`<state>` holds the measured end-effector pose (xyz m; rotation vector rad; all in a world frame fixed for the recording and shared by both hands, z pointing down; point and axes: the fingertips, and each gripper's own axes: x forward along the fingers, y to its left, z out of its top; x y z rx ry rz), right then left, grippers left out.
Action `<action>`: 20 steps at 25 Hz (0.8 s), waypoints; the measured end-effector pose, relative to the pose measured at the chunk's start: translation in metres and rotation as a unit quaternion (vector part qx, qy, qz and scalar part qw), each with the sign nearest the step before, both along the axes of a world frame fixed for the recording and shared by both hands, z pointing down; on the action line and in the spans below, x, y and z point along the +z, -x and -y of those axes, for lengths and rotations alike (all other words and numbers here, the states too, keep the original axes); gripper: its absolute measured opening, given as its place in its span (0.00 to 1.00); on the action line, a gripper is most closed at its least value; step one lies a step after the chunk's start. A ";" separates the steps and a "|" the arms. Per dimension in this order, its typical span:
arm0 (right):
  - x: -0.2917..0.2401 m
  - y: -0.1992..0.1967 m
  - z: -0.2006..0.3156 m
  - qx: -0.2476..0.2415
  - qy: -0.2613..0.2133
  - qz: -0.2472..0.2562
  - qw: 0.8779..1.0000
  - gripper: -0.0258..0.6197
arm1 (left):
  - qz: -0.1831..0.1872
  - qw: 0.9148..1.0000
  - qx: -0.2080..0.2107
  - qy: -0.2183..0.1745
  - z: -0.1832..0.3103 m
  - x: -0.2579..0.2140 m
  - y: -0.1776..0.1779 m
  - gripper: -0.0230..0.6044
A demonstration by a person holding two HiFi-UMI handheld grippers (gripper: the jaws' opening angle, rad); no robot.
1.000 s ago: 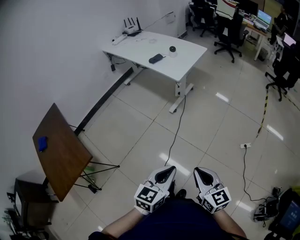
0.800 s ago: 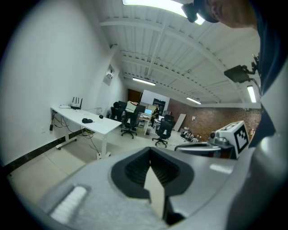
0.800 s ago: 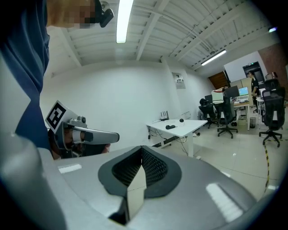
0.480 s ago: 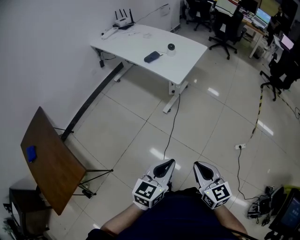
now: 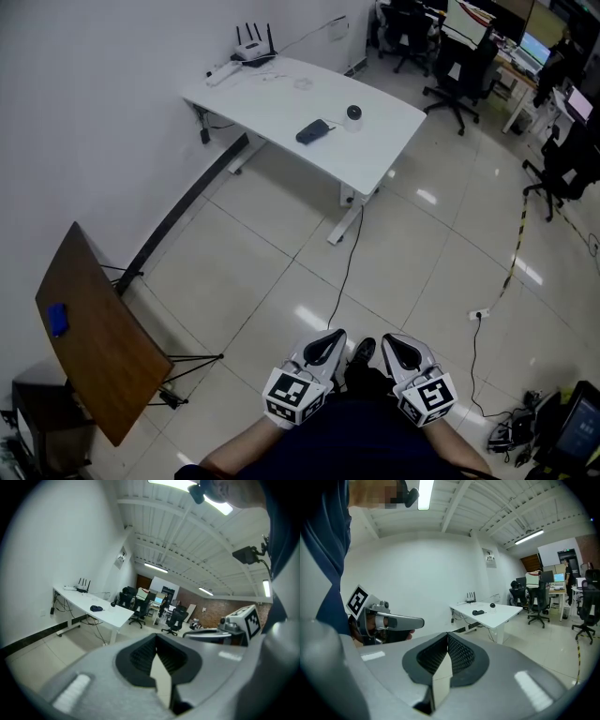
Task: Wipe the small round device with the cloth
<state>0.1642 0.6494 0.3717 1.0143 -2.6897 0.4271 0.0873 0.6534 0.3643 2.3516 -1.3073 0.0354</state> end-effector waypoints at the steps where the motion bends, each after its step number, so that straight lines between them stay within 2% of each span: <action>1: 0.001 0.002 0.005 -0.004 0.000 0.001 1.000 0.06 | 0.001 1.000 -0.004 0.001 0.005 0.001 0.001 0.04; 5: 0.004 0.005 0.032 -0.014 -0.005 0.009 1.000 0.06 | 0.006 1.000 -0.018 -0.002 0.027 0.001 0.006 0.04; 10: 0.007 0.008 0.074 -0.039 -0.011 0.025 0.999 0.06 | 0.033 0.998 -0.048 -0.014 0.064 -0.002 0.016 0.04; 20: 0.000 -0.022 0.158 -0.049 -0.009 0.061 0.997 0.06 | 0.063 0.995 -0.078 -0.017 0.131 -0.005 -0.008 0.04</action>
